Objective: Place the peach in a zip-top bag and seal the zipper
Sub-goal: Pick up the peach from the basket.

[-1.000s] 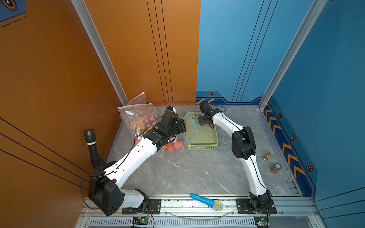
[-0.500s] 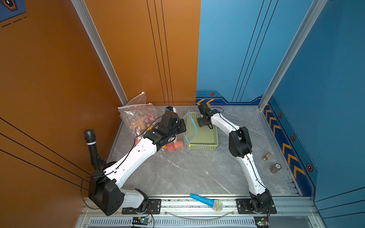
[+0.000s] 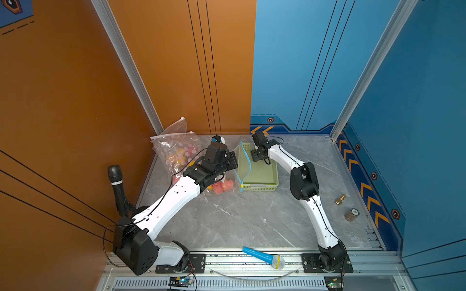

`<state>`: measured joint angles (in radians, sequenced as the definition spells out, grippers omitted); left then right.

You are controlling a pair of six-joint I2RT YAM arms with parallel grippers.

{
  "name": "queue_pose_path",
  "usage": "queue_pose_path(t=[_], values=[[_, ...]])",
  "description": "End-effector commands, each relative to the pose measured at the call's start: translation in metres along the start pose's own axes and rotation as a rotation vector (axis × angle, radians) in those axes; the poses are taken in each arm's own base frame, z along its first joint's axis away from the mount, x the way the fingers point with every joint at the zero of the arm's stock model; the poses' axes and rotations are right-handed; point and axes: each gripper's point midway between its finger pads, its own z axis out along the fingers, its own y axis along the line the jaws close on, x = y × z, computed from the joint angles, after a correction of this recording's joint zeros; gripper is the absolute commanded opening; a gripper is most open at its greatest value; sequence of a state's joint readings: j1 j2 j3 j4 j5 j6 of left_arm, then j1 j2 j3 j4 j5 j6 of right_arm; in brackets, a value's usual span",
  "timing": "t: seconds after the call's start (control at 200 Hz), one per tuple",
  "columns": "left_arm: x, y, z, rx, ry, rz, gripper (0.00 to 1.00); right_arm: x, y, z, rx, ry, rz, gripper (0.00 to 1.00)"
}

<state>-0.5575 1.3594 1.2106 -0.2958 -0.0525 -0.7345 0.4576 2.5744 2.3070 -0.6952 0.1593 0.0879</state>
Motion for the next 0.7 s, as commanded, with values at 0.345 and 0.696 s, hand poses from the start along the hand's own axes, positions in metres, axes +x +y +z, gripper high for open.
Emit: queue_pose_path(t=[0.345,0.696], values=[[-0.002,0.001,-0.003,0.005,-0.014,-0.009,0.00,-0.021,0.008,-0.078,-0.102,-0.103,0.021,0.37],[-0.002,0.003,-0.011,0.011,-0.028,-0.017,0.00,-0.016,0.017,-0.215,-0.207,-0.274,0.026,0.33]])
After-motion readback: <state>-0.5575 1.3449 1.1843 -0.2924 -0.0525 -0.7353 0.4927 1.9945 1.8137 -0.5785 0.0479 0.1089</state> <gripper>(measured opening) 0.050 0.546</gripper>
